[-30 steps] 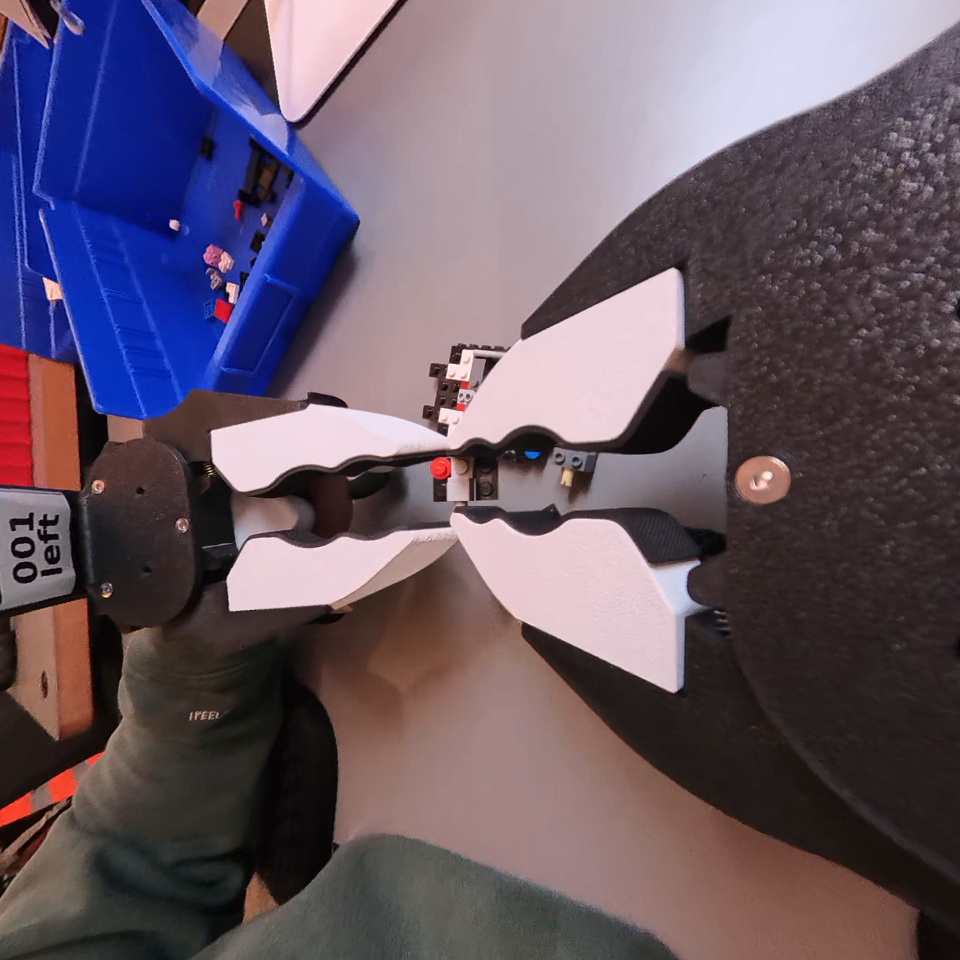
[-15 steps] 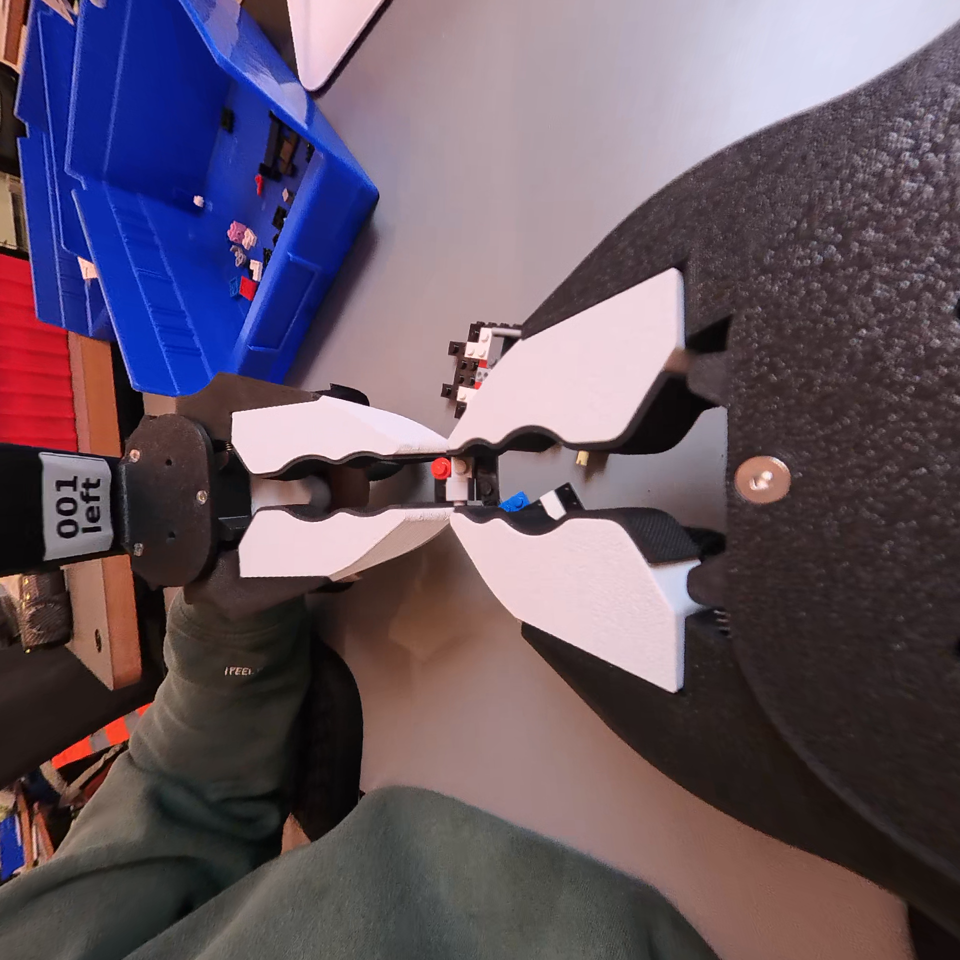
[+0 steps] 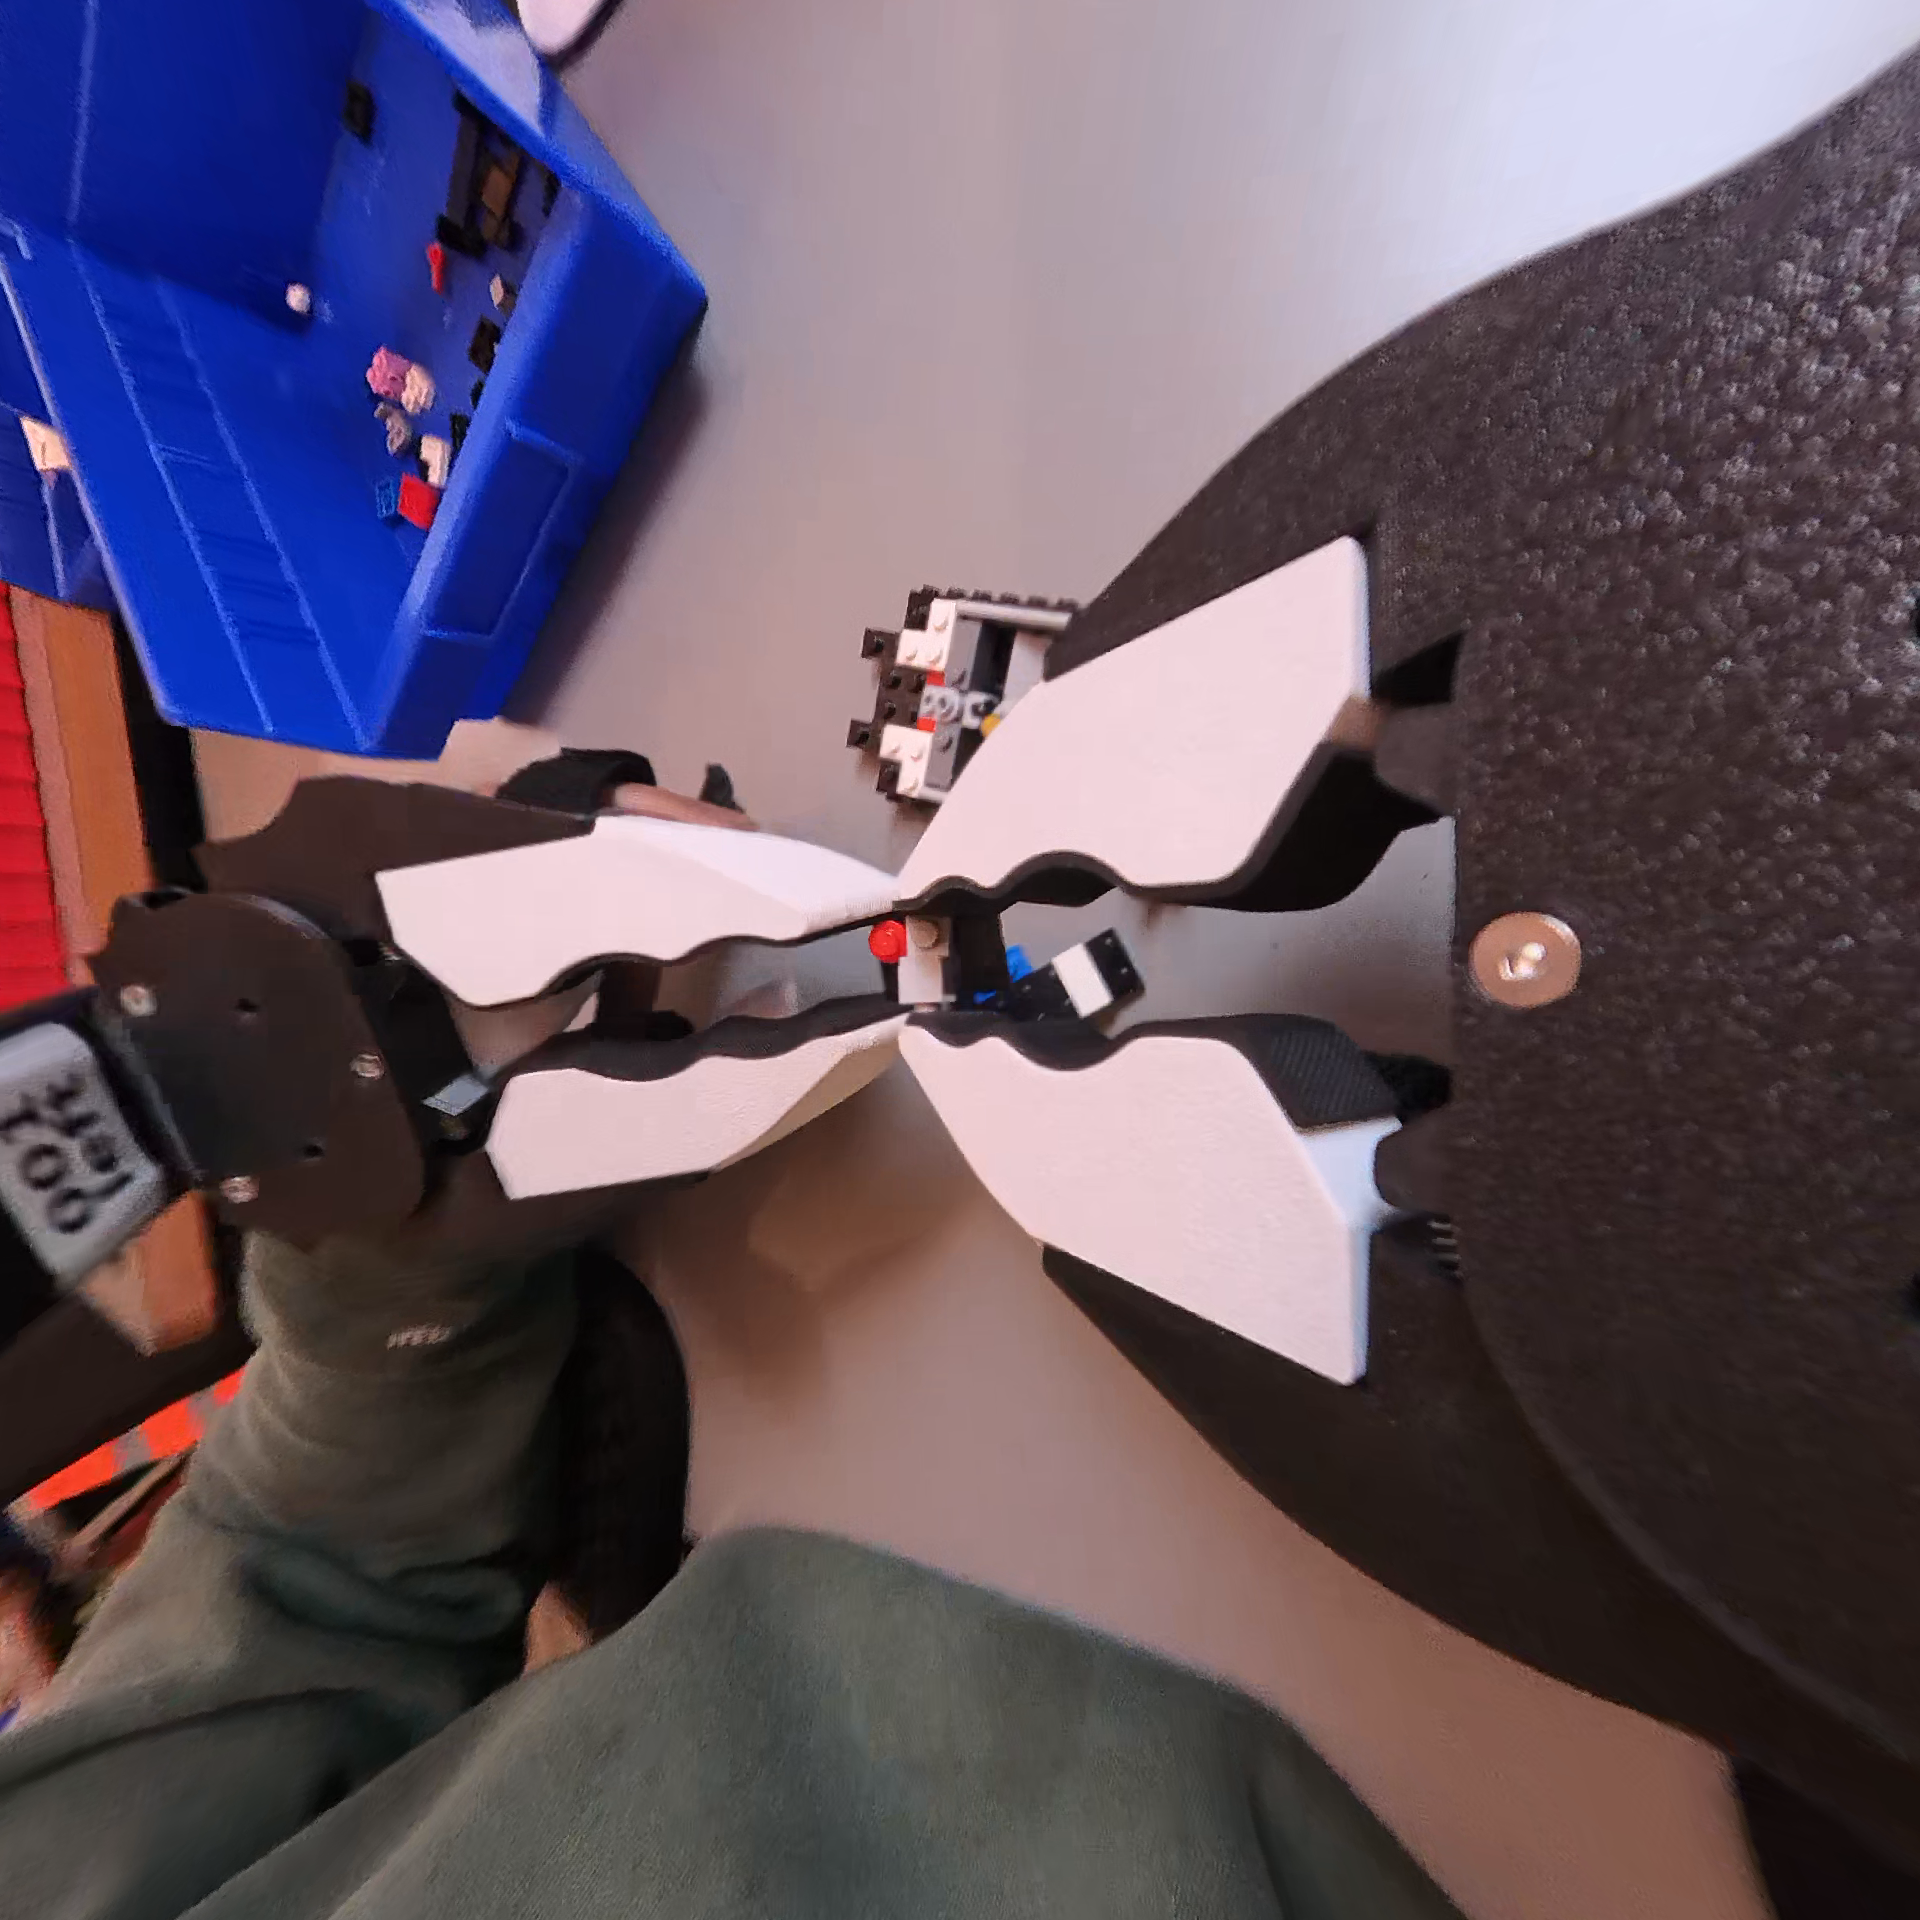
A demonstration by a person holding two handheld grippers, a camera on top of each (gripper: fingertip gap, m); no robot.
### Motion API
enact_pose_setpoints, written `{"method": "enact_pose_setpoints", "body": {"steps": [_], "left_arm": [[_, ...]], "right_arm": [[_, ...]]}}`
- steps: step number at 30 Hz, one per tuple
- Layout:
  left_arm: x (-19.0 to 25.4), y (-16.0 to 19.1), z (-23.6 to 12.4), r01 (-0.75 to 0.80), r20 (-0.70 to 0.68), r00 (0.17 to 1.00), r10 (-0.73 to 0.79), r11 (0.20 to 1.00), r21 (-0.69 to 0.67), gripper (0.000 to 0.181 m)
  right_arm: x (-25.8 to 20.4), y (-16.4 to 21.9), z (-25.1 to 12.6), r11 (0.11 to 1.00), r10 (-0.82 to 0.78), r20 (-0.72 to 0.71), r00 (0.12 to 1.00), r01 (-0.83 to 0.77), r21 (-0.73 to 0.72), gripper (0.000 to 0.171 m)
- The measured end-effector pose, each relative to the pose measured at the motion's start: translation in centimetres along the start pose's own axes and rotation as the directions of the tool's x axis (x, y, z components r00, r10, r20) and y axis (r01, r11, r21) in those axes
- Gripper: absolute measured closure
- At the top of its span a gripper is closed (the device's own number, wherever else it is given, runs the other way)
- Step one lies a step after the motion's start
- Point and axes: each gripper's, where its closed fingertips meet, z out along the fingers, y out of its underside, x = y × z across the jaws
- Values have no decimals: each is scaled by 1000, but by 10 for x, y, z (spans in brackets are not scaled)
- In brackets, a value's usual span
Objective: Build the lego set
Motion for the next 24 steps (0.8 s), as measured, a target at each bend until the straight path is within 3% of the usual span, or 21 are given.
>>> {"method": "enact_pose_setpoints", "body": {"steps": [3,7,11,24], "left_arm": [[0,16,7,-95,32,995,98,991,-89,164],[-12,2,0,-42,83,996,42,999,1,165],[-17,16,1,4,79,997,-1,1000,-27,165],[-22,39,28,80,-85,992,-93,987,-139,165]], "right_arm": [[-4,-30,-17,971,115,128,985,-139,195,154],[18,-27,-29,966,133,7,991,-131,222,154],[43,-19,-34,966,184,-130,974,-155,209,154],[51,-10,-28,972,198,-184,963,-169,163,154]]}}
